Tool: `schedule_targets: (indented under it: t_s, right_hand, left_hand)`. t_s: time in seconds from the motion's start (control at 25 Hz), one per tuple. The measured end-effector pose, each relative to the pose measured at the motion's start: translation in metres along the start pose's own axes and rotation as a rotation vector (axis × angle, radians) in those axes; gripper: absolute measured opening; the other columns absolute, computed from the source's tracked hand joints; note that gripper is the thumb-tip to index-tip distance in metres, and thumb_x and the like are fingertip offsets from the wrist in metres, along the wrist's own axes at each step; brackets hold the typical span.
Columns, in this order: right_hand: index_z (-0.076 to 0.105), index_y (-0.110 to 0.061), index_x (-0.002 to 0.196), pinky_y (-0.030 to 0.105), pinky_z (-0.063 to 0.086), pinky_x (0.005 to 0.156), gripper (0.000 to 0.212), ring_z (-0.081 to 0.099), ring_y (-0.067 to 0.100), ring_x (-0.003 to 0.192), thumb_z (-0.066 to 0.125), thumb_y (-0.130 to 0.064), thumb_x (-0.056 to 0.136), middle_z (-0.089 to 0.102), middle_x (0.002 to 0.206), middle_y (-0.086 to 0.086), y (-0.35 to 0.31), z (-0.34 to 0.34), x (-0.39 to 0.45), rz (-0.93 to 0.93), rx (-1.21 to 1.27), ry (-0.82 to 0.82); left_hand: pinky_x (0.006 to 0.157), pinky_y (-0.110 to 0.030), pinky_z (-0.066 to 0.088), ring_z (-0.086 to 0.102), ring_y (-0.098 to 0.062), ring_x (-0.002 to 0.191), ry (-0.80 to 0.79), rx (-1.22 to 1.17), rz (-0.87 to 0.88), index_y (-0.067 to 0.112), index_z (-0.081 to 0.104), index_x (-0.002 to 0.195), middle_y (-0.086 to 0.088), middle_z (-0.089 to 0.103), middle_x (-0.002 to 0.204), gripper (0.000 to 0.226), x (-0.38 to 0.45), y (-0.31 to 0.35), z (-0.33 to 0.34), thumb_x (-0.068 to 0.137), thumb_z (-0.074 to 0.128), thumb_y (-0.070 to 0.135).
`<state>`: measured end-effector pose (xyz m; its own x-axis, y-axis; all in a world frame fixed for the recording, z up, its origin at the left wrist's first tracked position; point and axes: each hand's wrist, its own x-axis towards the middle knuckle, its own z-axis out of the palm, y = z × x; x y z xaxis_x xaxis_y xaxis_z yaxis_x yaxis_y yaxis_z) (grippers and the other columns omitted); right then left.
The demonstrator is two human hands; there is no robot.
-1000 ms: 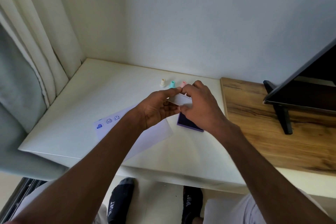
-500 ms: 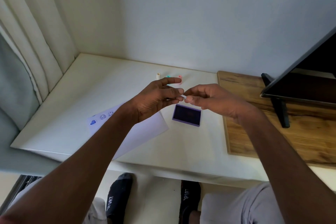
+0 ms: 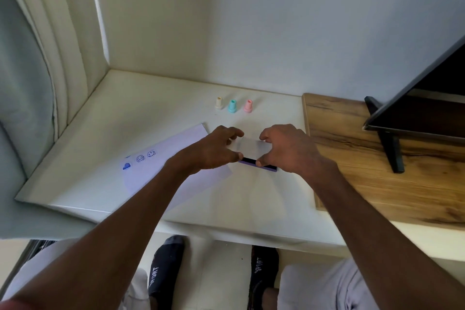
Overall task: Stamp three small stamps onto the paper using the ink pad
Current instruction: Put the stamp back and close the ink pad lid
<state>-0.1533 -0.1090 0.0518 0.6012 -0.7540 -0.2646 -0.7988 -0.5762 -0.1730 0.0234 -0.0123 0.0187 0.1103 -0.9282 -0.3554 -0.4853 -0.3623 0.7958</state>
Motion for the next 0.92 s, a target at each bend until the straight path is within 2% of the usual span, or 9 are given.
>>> schedule_targets:
  t_s: [0.12,0.28,0.56,0.68,0.8,0.92]
  right_hand:
    - [0.065,-0.026,0.127,0.032,0.048,0.074,0.069,0.063,0.023,0.106,0.089,-0.049,0.066,0.067,0.121,-0.003,-0.003,0.004,0.002,0.001,-0.044,-0.014]
    - [0.064,-0.027,0.122,0.031,0.04,0.07,0.066,0.062,0.022,0.103,0.089,-0.051,0.065,0.065,0.116,-0.004,-0.005,0.009,-0.002,-0.012,-0.069,0.0]
    - [0.06,-0.024,0.12,0.031,0.037,0.069,0.064,0.051,0.019,0.091,0.09,-0.045,0.068,0.062,0.115,-0.002,-0.006,0.009,-0.004,0.021,-0.072,0.007]
    - [0.059,-0.024,0.121,0.031,0.037,0.069,0.065,0.049,0.019,0.09,0.09,-0.046,0.068,0.062,0.116,-0.002,-0.007,0.01,-0.005,0.019,-0.072,0.003]
    - [0.058,-0.023,0.123,0.032,0.039,0.07,0.065,0.05,0.019,0.09,0.09,-0.045,0.07,0.061,0.117,-0.001,-0.009,0.01,-0.005,0.015,-0.073,-0.012]
    - [0.057,-0.022,0.122,0.034,0.041,0.071,0.063,0.059,0.023,0.096,0.09,-0.041,0.072,0.062,0.116,0.001,-0.012,0.012,-0.005,0.021,-0.076,-0.023]
  left_hand:
    - [0.079,-0.016,0.048,0.045,-0.011,0.123,-0.023,-0.036,0.005,0.027,0.049,0.144,0.003,0.044,0.138,0.06,0.0,-0.006,-0.002,0.09,0.073,0.016]
    - [0.082,-0.013,0.044,0.045,-0.01,0.124,-0.008,-0.023,0.032,0.026,0.051,0.141,0.005,0.042,0.138,0.061,0.001,-0.013,0.0,0.087,0.075,0.011]
    - [0.093,-0.027,0.05,0.043,-0.014,0.13,0.007,-0.015,0.058,0.023,0.052,0.142,0.002,0.038,0.141,0.068,0.002,-0.012,0.006,0.081,0.083,0.016]
    - [0.103,-0.03,0.046,0.044,-0.017,0.13,0.025,0.041,0.064,0.022,0.053,0.142,-0.001,0.038,0.142,0.069,0.003,-0.009,0.007,0.081,0.083,0.018]
    - [0.109,-0.034,0.044,0.045,-0.02,0.131,0.033,0.081,0.063,0.02,0.052,0.143,-0.003,0.037,0.144,0.068,0.003,-0.008,0.008,0.082,0.083,0.018]
    - [0.111,-0.037,0.044,0.046,-0.021,0.132,0.032,0.116,0.067,0.02,0.051,0.143,-0.004,0.037,0.146,0.068,0.003,-0.008,0.008,0.083,0.082,0.019]
